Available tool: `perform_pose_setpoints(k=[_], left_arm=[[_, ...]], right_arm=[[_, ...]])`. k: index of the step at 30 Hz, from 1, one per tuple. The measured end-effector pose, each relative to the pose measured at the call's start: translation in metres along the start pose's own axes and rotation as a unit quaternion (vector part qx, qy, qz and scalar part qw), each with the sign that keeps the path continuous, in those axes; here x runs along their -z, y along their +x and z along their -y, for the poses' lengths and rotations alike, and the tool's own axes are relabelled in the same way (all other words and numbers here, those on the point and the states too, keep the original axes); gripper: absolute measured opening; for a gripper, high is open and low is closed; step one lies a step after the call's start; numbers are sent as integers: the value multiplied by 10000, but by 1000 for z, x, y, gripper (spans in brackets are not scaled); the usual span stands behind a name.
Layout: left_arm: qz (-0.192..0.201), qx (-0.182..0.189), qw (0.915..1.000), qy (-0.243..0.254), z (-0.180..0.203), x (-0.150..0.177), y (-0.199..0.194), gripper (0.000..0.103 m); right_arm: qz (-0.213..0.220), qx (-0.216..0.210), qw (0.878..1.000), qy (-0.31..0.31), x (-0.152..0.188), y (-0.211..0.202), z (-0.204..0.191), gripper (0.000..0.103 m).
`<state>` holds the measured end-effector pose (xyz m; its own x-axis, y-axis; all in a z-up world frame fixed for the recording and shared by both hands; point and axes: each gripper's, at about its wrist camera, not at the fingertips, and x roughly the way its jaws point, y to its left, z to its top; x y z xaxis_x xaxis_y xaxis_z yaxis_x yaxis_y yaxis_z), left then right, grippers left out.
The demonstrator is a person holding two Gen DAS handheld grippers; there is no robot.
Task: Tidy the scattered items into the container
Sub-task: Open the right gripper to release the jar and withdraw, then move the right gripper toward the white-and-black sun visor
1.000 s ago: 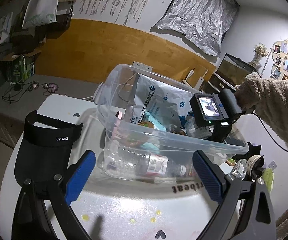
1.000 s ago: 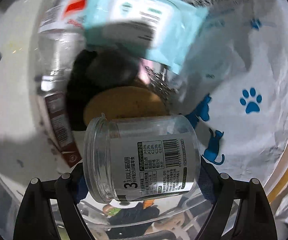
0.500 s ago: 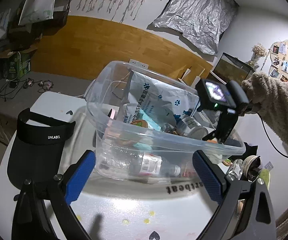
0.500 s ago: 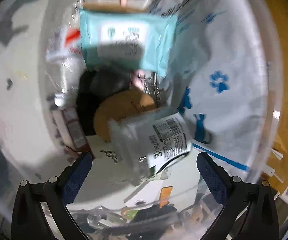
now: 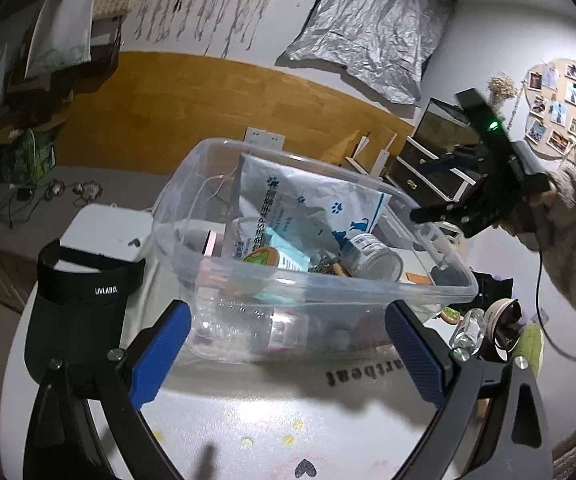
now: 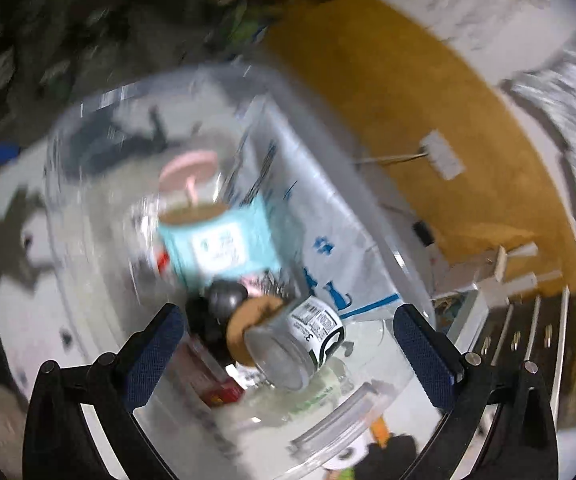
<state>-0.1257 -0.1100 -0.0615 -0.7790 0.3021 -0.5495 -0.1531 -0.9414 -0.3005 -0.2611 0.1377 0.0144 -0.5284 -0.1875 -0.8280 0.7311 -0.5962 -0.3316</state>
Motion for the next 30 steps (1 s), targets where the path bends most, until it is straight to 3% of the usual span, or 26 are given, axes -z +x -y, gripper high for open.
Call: perform_pose_setpoints(k=[5, 9, 13, 18, 21, 24, 28, 30], left_arm=[[158, -131, 9997, 116, 18, -3, -11, 103], [214, -254, 9993, 165, 28, -2, -17, 103], [462, -579, 9971, 169, 38, 3, -28, 103], [435, -624, 9967, 273, 50, 11, -38, 103], [374, -681, 9964, 346, 57, 17, -43, 103], [290, -799, 9954, 452, 64, 23, -47, 103], [293, -850, 9946, 520, 70, 31, -56, 103], [310, -914, 9940, 519, 71, 34, -60, 103]], right_arm=[[685, 279, 9931, 909, 27, -31, -11, 103], [1038, 290, 9796, 1695, 51, -57, -20, 103], [1600, 480, 9522, 2556, 79, -86, -28, 103], [1950, 707, 9194, 3342, 108, -113, -43, 103], [2091, 501, 9148, 3418, 118, -118, -61, 103], [2076, 649, 9179, 3318, 129, -118, -85, 103], [1867, 841, 9171, 3421, 143, -115, -115, 103], [1495, 839, 9172, 3596, 150, -110, -125, 103]])
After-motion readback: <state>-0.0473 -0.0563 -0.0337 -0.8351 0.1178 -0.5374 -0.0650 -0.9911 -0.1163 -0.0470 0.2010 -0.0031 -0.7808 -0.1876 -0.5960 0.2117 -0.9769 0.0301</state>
